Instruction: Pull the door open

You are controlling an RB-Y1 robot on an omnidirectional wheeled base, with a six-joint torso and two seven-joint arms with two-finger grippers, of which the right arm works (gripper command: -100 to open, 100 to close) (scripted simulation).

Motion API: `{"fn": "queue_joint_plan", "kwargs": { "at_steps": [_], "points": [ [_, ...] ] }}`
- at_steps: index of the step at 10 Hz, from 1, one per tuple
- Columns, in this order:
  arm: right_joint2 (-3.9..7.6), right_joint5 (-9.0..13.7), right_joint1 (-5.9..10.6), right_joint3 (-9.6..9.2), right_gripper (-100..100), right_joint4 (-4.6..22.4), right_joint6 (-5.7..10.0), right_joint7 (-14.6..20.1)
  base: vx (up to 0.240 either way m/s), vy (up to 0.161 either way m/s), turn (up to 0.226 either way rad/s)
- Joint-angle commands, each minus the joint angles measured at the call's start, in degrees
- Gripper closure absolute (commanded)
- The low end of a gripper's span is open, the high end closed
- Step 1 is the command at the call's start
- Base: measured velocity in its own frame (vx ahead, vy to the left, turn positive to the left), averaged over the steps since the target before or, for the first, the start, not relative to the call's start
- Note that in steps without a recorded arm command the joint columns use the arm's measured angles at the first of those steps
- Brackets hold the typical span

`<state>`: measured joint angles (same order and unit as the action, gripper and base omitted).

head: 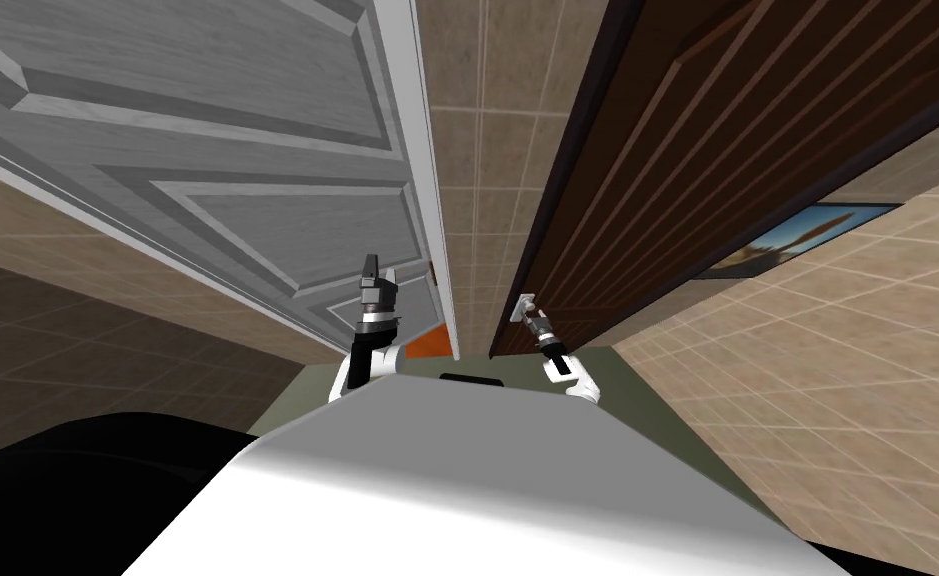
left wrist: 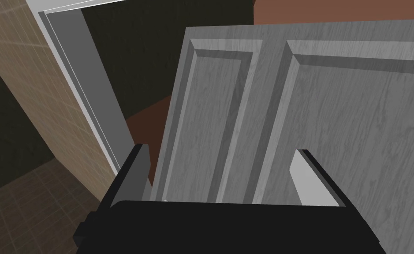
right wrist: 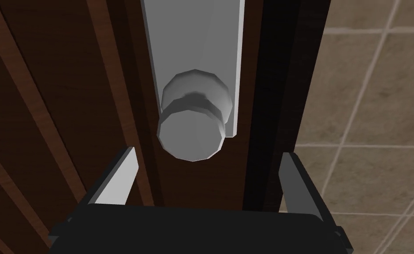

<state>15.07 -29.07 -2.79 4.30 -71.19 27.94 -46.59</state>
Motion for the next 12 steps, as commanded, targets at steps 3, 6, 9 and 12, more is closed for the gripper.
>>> {"fn": "queue_joint_plan", "kwargs": {
  "at_steps": [3, 6, 9, 12],
  "points": [
    [0.42, 1.21, 1.29, 4.02, -100, 2.66, 0.11, -0.62, 0.078, 0.005, 0.214],
    [0.18, 0.95, 1.32, 3.29, 100, 2.54, 0.2, -0.65, 0.008, -0.005, -0.011],
    [0.18, 0.95, 1.32, 3.29, 100, 2.54, 0.2, -0.65, -0.006, -0.002, 0.007],
    [0.39, 2.32, 0.82, 3.36, 100, 2.15, 0.09, 1.91, -0.009, -0.014, 0.045]
  ]
}}
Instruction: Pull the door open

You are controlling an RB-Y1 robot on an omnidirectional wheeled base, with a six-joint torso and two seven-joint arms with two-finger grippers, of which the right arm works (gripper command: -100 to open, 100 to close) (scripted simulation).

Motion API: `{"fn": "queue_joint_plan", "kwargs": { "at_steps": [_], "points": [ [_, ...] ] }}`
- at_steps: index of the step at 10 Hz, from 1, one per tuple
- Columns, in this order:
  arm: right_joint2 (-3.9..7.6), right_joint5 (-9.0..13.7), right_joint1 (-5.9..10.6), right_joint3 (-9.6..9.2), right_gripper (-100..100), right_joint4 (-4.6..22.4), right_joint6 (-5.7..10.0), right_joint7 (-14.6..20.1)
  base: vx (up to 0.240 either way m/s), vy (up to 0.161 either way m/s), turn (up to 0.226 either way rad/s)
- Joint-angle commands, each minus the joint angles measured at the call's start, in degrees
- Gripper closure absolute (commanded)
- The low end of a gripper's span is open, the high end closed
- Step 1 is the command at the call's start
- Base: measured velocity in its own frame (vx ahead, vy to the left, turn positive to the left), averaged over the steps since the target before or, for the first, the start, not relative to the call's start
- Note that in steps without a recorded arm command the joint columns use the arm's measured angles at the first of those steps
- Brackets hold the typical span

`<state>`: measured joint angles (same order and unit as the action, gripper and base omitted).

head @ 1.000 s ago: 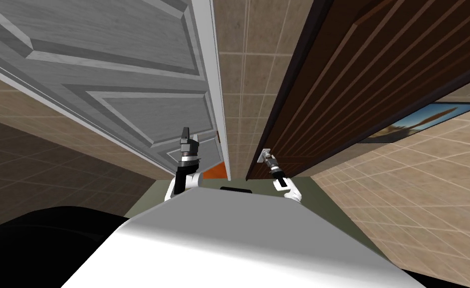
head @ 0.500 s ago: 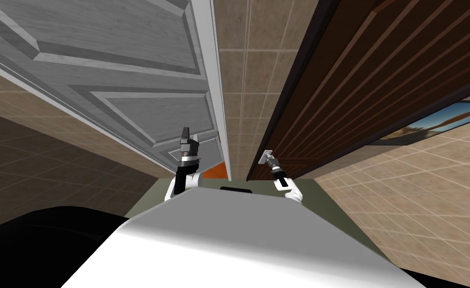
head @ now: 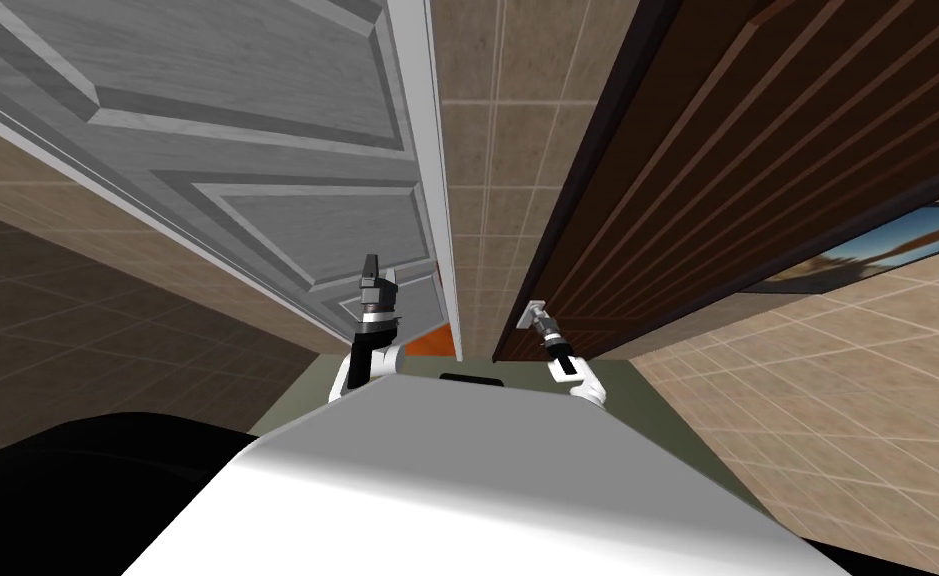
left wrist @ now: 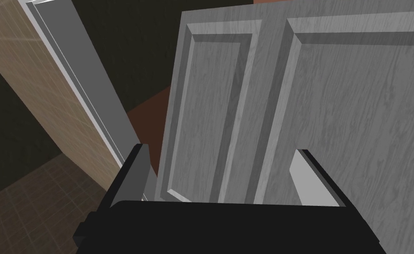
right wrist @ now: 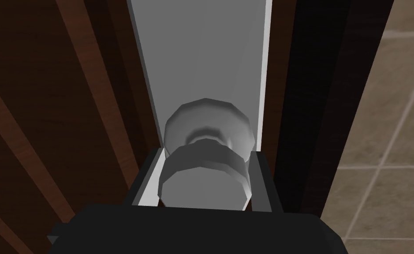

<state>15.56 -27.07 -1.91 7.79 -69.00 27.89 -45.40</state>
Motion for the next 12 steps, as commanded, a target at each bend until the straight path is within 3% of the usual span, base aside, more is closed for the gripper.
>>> {"fn": "queue_joint_plan", "kwargs": {
  "at_steps": [1, 12],
  "points": [
    [-0.06, 0.97, -0.32, -0.16, 100, -0.23, 0.13, 1.95, -0.021, -0.022, 0.055],
    [0.37, 9.21, -3.5, -0.62, 100, -2.73, 0.06, 16.62, -0.026, -0.024, 0.074]
  ]
}}
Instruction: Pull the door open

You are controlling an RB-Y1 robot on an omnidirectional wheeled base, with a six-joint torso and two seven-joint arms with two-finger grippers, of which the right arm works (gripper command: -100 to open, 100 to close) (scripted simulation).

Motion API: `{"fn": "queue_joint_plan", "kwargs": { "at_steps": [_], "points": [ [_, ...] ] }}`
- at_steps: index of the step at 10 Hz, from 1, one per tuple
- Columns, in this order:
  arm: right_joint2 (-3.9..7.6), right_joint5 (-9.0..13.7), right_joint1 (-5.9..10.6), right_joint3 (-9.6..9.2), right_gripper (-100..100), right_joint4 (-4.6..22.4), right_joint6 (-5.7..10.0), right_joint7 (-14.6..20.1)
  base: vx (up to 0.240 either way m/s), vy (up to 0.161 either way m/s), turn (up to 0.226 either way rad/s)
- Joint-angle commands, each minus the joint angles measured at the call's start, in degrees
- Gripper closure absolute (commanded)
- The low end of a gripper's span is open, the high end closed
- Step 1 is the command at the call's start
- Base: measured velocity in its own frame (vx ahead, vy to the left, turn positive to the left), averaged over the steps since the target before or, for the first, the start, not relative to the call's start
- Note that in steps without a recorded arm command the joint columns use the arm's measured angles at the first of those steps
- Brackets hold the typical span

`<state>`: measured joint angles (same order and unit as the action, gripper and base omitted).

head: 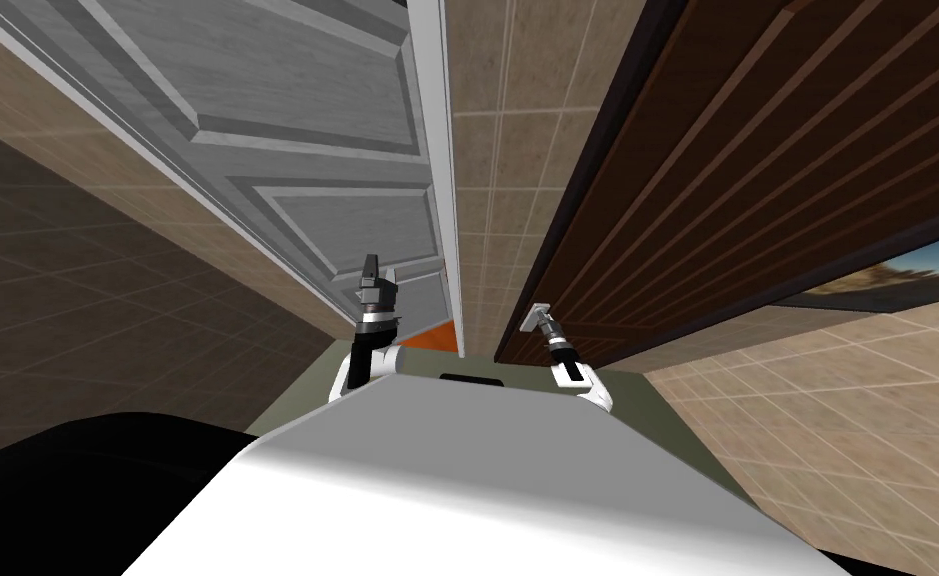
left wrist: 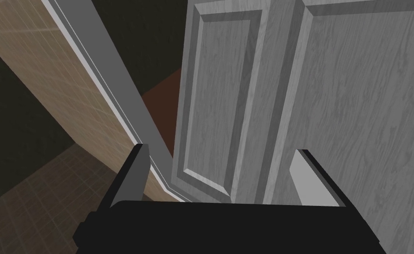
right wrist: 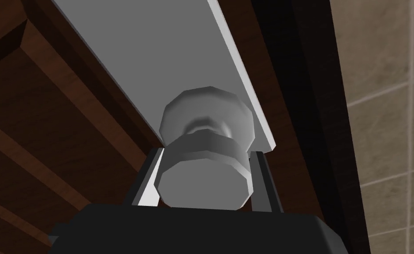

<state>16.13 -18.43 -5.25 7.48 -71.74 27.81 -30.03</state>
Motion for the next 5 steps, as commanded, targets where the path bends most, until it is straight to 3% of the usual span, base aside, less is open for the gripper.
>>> {"fn": "queue_joint_plan", "kwargs": {
  "at_steps": [1, 5],
  "points": [
    [-0.13, 1.77, -0.61, -0.38, 100, -0.34, 0.12, 2.86, -0.028, -0.029, 0.123],
    [0.01, 4.39, -1.63, -0.52, 100, -1.13, 0.1, 7.62, -0.034, -0.027, 0.076]
  ]
}}
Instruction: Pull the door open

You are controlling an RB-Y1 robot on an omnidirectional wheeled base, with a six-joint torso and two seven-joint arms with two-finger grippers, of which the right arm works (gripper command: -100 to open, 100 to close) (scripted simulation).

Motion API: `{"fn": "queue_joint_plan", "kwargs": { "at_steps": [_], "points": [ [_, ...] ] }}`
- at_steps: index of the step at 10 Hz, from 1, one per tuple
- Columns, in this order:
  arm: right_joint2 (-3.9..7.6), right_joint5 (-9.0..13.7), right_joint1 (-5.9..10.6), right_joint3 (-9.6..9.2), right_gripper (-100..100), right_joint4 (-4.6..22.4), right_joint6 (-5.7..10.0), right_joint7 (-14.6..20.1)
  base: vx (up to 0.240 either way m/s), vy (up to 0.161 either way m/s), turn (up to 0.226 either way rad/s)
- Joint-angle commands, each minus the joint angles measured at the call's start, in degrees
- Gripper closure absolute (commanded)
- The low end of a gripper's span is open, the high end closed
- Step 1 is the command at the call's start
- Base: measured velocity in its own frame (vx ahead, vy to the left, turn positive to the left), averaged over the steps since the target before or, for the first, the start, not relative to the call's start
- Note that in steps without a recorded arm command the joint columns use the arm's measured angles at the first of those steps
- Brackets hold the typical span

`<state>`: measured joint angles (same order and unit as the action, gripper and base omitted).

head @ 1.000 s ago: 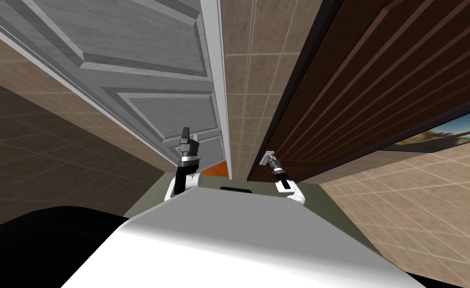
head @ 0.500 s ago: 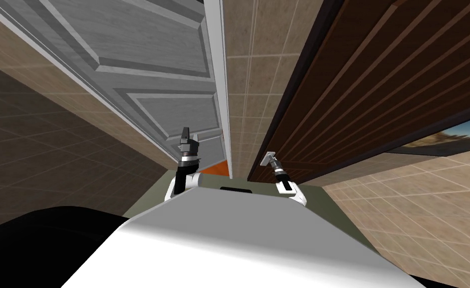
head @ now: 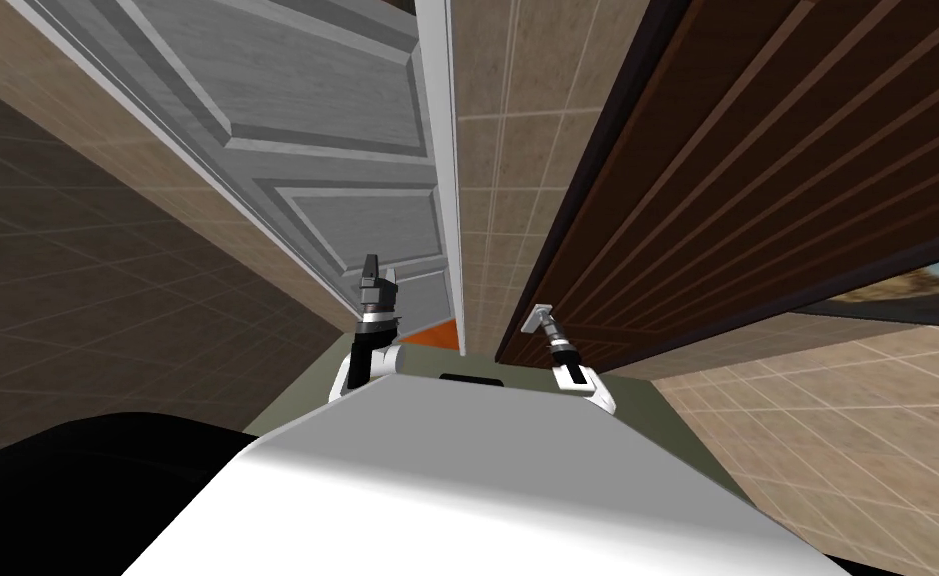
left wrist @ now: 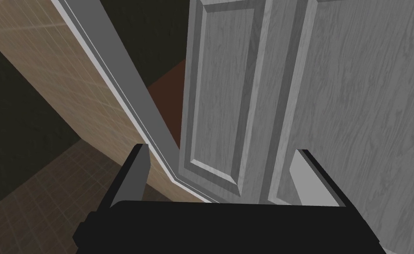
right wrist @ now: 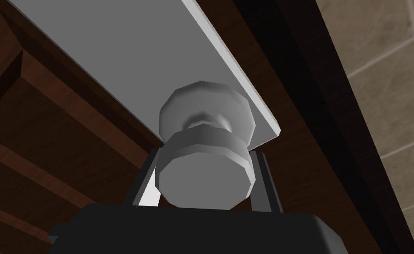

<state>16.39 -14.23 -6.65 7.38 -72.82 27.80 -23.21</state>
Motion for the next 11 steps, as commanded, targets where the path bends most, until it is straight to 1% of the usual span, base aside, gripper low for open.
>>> {"fn": "queue_joint_plan", "kwargs": {
  "at_steps": [1, 2, 3, 4, 5, 6, 7, 8, 9, 10, 11],
  "points": [
    [-0.19, 1.57, -0.76, -0.5, 100, -0.48, 0.1, 2.86, -0.031, -0.028, 0.105],
    [-0.12, 2.95, -1.29, -0.57, 100, -0.9, 0.08, 4.36, -0.043, -0.041, 0.149],
    [-0.12, 2.95, -1.29, -0.57, 100, -0.9, 0.08, 5.29, -0.033, -0.03, 0.049],
    [-0.04, 4.38, -1.85, -0.65, 100, -1.33, 0.07, 7.25, -0.032, -0.018, 0.077],
    [-0.04, 4.38, -1.85, -0.65, 100, -1.33, 0.07, 7.56, -0.027, -0.013, 0.042],
    [0.04, 5.91, -2.44, -0.73, 100, -1.79, 0.06, 9.86, -0.031, -0.019, 0.114],
    [0.12, 7.44, -3.03, -0.82, 100, -2.26, 0.04, 11.28, -0.052, -0.039, 0.134],
    [0.12, 7.44, -3.03, -0.82, 100, -2.26, 0.04, 12.24, -0.036, -0.028, 0.061],
    [0.2, 8.96, -3.62, -0.9, 100, -2.72, 0.03, 14.25, -0.03, -0.024, 0.1],
    [0.2, 8.96, -3.62, -0.9, 100, -2.72, 0.03, 14.57, -0.026, -0.023, 0.057],
    [0.29, 10.53, -4.22, -0.99, 100, -3.19, 0.01, 16.82, -0.038, -0.026, 0.096]
  ]
}}
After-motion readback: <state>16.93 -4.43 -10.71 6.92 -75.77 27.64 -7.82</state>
